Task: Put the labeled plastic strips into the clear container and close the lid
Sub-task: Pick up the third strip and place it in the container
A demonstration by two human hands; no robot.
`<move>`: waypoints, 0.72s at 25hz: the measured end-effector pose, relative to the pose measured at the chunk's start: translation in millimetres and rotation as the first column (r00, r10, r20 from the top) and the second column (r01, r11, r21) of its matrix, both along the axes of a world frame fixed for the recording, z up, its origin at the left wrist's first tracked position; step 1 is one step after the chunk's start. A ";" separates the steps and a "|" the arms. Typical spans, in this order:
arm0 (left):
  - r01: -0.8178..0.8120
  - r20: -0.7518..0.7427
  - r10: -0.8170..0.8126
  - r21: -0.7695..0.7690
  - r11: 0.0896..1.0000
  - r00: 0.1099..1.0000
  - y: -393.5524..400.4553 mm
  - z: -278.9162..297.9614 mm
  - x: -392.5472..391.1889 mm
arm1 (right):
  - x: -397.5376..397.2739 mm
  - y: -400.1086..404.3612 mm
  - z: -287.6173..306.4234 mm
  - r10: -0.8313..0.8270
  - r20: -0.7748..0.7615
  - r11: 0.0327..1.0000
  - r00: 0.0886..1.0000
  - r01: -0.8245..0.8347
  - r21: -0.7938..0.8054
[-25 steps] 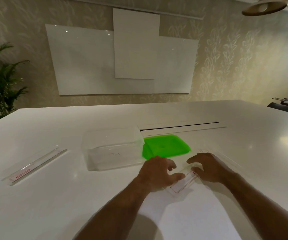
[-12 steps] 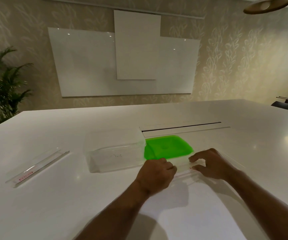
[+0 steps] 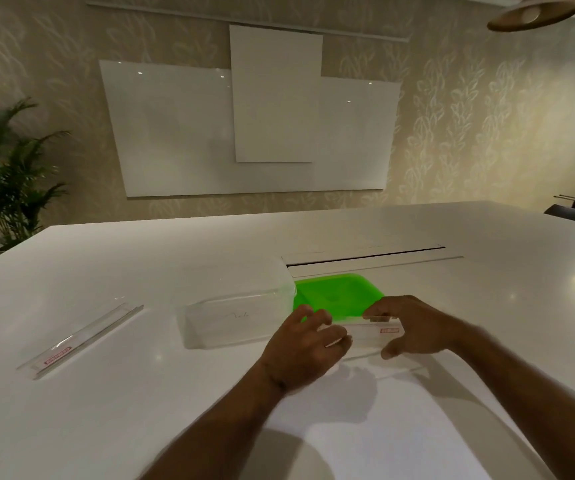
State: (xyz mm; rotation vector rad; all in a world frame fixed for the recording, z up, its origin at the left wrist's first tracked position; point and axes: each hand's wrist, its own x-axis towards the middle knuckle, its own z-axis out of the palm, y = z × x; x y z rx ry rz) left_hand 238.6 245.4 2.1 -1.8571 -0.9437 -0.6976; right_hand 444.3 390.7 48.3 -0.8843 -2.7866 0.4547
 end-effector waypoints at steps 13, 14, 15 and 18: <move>0.331 0.660 0.260 -0.630 0.703 0.705 -6.1 13.4 -31.4 | -19.8 -23.0 7.2 0.156 -0.514 0.903 0.844 -0.333 -0.273; 0.322 0.635 0.284 -0.665 0.674 0.719 -4.4 14.6 -32.5 | -22.5 -25.0 6.7 0.143 -0.542 0.854 0.828 -0.380 -0.355; 0.325 0.621 0.294 -0.688 0.649 0.727 -2.8 16.1 -32.8 | -24.1 -28.7 8.2 0.119 -0.560 0.799 0.820 -0.414 -0.436; 0.376 0.648 0.298 -0.691 0.618 0.701 0.2 21.7 -33.6 | -27.8 -36.0 9.8 0.026 -0.604 0.678 0.796 -0.459 -0.575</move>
